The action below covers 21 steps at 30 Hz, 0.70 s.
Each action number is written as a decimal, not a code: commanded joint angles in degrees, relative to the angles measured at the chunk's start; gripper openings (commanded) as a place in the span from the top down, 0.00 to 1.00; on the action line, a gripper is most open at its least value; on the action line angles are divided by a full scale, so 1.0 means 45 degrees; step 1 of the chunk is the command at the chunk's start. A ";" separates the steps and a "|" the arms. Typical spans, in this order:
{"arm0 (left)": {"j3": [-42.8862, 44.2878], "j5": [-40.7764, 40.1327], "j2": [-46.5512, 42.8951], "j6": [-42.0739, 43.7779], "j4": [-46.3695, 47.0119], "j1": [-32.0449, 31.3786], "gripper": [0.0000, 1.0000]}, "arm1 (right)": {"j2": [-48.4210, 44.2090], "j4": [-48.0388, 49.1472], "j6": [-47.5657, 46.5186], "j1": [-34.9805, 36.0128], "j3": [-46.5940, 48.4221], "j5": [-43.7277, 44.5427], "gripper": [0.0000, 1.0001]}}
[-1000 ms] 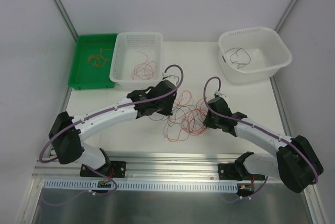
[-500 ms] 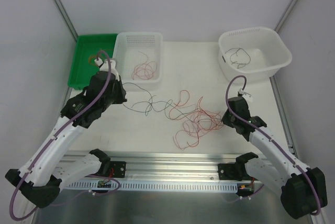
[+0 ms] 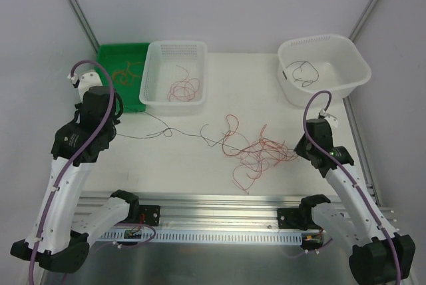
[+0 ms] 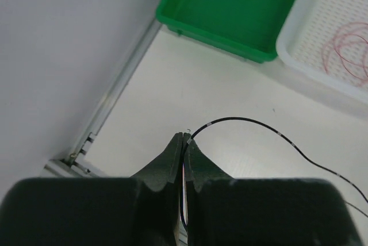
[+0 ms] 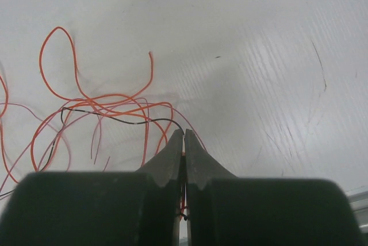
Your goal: Untangle the cables
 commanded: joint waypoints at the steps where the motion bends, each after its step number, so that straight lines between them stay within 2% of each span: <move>1: 0.0905 -0.2615 -0.0167 0.0755 -0.0517 0.0557 1.00 | -0.0162 -0.0657 -0.0228 -0.0294 0.0744 0.0037 0.99; 3: 0.1276 -0.2773 -0.0108 0.1009 -0.0517 0.0694 1.00 | -0.0065 -0.0794 -0.0365 -0.0352 0.1095 -0.0021 0.94; 5: 0.1569 -0.2171 0.0009 0.1030 -0.0517 0.0675 1.00 | 0.0111 -0.0950 -0.0579 -0.0353 0.1349 -0.0138 0.91; 6: 0.1609 -0.1588 0.0029 0.1049 -0.0421 0.0675 1.00 | 0.0150 -0.0970 -0.0677 -0.0353 0.1562 -0.0255 0.81; 7: 0.1552 0.0100 0.0010 0.1030 -0.0304 0.0675 1.00 | 0.0209 -0.0951 -0.1084 -0.0314 0.1681 -0.0759 0.72; 9: 0.1357 0.2099 -0.0068 0.1068 -0.0011 0.0675 1.00 | 0.0521 -0.1028 -0.1438 -0.0333 0.2167 -0.1483 0.52; 10: 0.0969 0.3714 -0.0146 0.1068 0.0338 0.0656 1.00 | 0.0599 -0.1067 -0.1556 -0.0256 0.2286 -0.2105 0.46; 12: 0.0538 0.5267 -0.0302 0.0990 0.0924 0.0656 1.00 | 0.0697 -0.1145 -0.1966 0.0152 0.2675 -0.2636 0.36; 17: -0.0791 0.9619 -0.0518 0.0387 0.2001 0.0656 1.00 | 0.0717 -0.0757 -0.2845 0.1832 0.3283 -0.3457 0.32; 18: -0.0947 1.0151 -0.0615 0.0327 0.2157 0.0656 1.00 | 0.0833 -0.0523 -0.2865 0.2280 0.3303 -0.4252 0.32; 21: -0.1455 1.0898 -0.0752 0.0131 0.2490 0.0656 1.00 | 0.1262 0.0317 -0.2417 0.3200 0.3323 -0.4668 0.32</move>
